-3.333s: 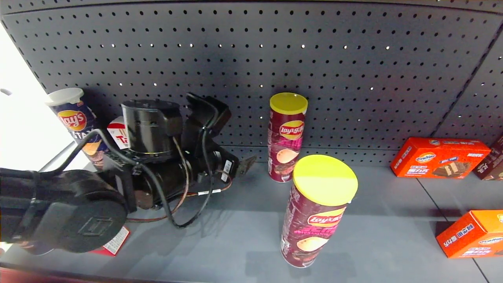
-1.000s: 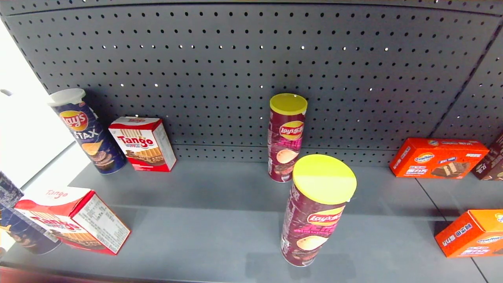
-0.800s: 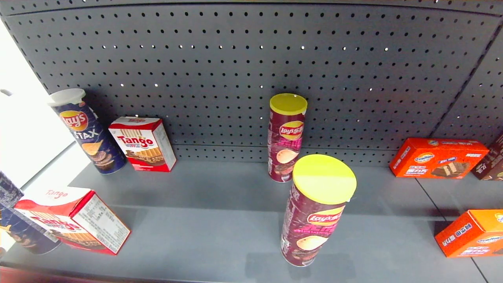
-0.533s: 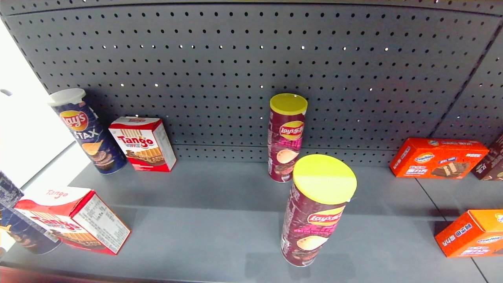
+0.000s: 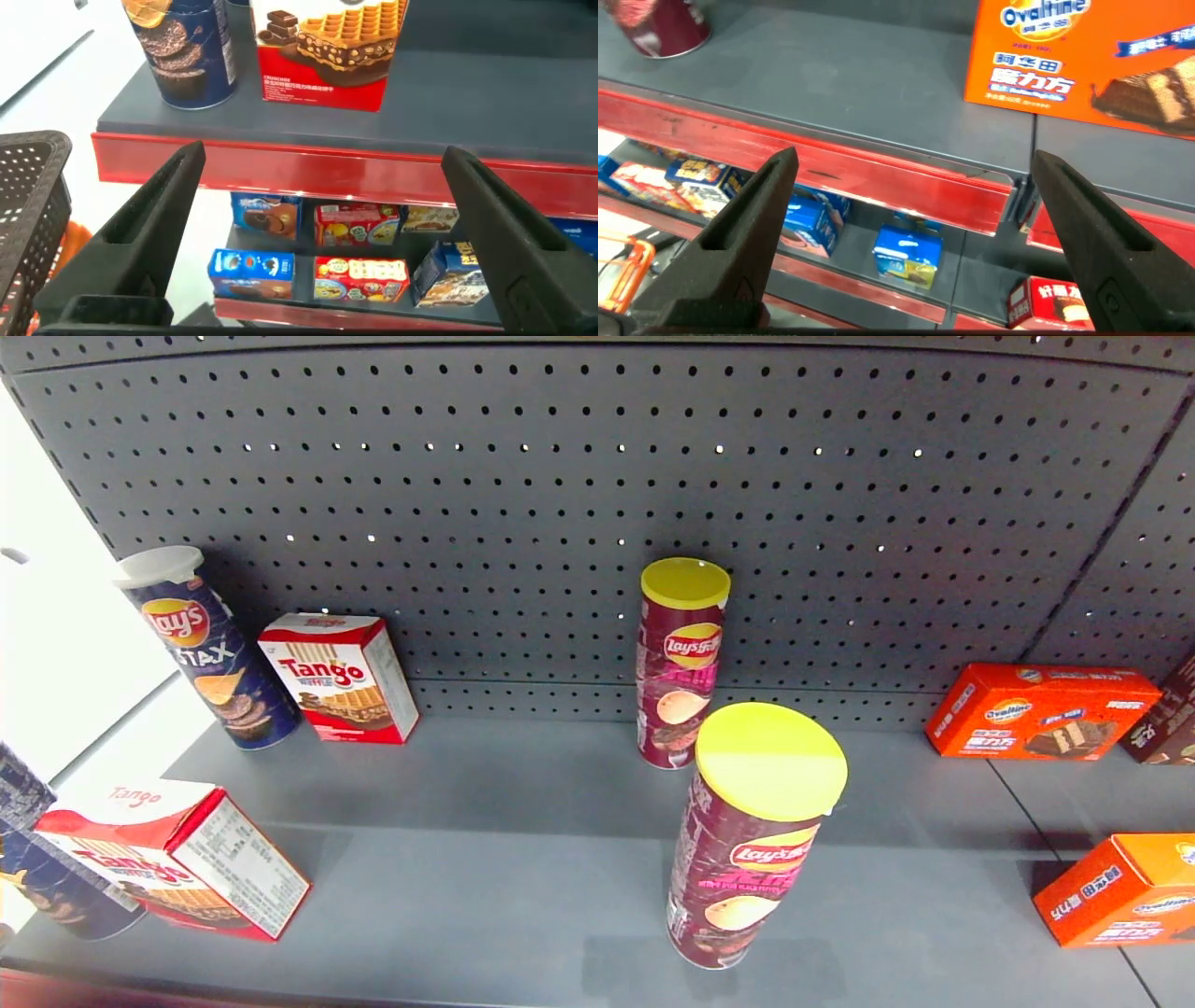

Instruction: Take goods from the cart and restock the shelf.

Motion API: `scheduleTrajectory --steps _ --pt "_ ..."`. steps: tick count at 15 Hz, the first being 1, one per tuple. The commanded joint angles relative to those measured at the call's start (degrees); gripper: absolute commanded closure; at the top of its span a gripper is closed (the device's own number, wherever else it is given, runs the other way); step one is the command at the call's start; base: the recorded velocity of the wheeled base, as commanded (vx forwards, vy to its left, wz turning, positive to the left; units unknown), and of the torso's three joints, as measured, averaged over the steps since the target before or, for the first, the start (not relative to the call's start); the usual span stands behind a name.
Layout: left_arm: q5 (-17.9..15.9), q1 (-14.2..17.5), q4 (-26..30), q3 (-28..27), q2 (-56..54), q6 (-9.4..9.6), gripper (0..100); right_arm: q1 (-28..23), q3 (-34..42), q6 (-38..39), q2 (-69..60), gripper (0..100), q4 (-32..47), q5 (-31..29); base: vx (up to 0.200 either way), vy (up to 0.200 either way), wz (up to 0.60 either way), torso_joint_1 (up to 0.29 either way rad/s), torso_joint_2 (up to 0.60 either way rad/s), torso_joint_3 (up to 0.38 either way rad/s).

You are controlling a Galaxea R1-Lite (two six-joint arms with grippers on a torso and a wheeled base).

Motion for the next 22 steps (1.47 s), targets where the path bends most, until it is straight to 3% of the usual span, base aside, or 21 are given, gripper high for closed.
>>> scheduleTrajectory --steps 1,2,3,4,6,9,12,22 --pt "-0.1 0.0 0.0 0.0 0.2 0.01 0 0.0 -9.6 2.0 6.4 0 -0.9 -1.2 0.0 0.0 0.0 0.0 0.0 0.0" --pt "0.1 0.0 -0.1 0.0 0.2 0.09 0 0.8 -17.0 4.2 18.1 0 -0.3 -0.9 0.0 0.0 0.0 0.0 0.0 0.0" --pt "0.1 0.0 -0.1 0.0 0.2 0.01 0 1.3 -19.2 3.4 20.9 0 -0.6 -0.3 0.0 0.0 0.0 0.0 0.0 0.0" --pt "0.0 0.0 -0.1 0.0 0.2 0.01 0 3.5 -26.7 0.1 27.5 0 -0.1 3.8 0.0 0.0 0.0 0.0 0.0 0.0" --pt "0.1 0.0 -0.1 0.0 0.2 0.01 0 6.5 -32.3 -0.2 39.5 0 -2.8 8.1 0.0 0.0 0.0 0.0 0.0 0.0" --pt "0.0 0.0 -0.1 0.0 0.2 0.01 0 12.7 -31.0 -2.8 52.8 0 -11.2 8.3 0.0 0.0 0.0 0.0 0.0 0.0" --pt "0.0 0.0 -0.1 0.0 0.2 -0.17 0 14.3 -27.9 -4.1 60.5 0 -17.3 8.3 0.0 0.0 0.0 0.0 0.0 0.0" --pt "-0.1 0.0 -0.1 0.0 0.2 -0.08 0 20.1 -32.0 -4.3 69.6 0 -17.4 6.5 0.0 0.0 0.0 0.0 0.0 0.0"
